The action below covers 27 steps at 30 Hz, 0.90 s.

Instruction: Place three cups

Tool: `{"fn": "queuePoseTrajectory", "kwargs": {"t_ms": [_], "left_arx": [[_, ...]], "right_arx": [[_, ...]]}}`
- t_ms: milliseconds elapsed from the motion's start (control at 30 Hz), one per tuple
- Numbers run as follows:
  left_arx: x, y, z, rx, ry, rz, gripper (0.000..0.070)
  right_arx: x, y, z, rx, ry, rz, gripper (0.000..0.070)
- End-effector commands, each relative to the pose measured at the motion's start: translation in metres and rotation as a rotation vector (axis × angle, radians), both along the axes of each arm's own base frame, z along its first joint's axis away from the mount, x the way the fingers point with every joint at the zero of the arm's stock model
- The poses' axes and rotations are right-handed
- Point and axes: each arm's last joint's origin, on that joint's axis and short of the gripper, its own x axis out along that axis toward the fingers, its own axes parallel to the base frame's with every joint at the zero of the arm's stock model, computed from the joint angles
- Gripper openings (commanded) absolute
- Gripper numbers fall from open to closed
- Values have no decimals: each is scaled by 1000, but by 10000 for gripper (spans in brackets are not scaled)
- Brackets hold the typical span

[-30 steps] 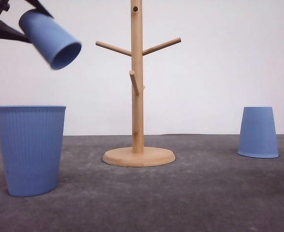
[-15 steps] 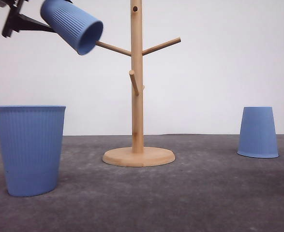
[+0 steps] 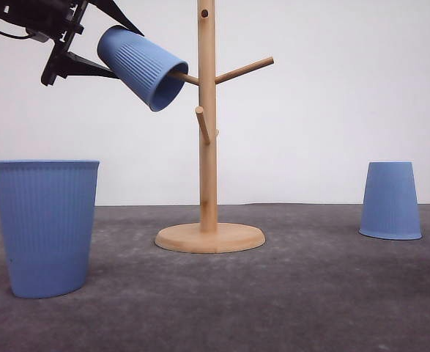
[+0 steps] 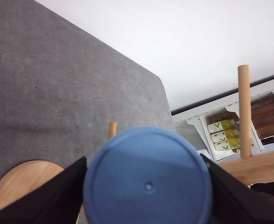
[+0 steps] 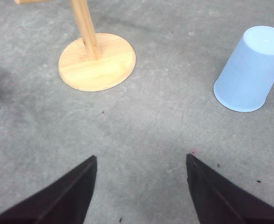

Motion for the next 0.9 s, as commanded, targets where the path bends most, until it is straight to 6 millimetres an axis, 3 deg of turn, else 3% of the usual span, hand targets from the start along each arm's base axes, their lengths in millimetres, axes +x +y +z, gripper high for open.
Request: {"fn": "queuePoseTrajectory", "kwargs": {"t_ms": [0, 100, 233, 333, 467, 867], "left_arx": [[8, -4, -2, -4, 2, -2, 353], [10, -8, -7, -1, 13, -8, 358], [11, -10, -7, 4, 4, 0, 449], [11, -10, -6, 2, 3, -3, 457], [10, -11, -6, -4, 4, -22, 525], [10, -11, -6, -9, 7, -36, 529]], "right_arx": [[1, 0, 7, 11, -25, -3, 384], [1, 0, 7, 11, -25, -3, 384], [1, 0, 7, 11, -25, -3, 385], [1, 0, 7, 11, -25, -4, 384], [1, 0, 7, 11, -25, -3, 385], [1, 0, 7, 11, -25, -3, 385]]}}
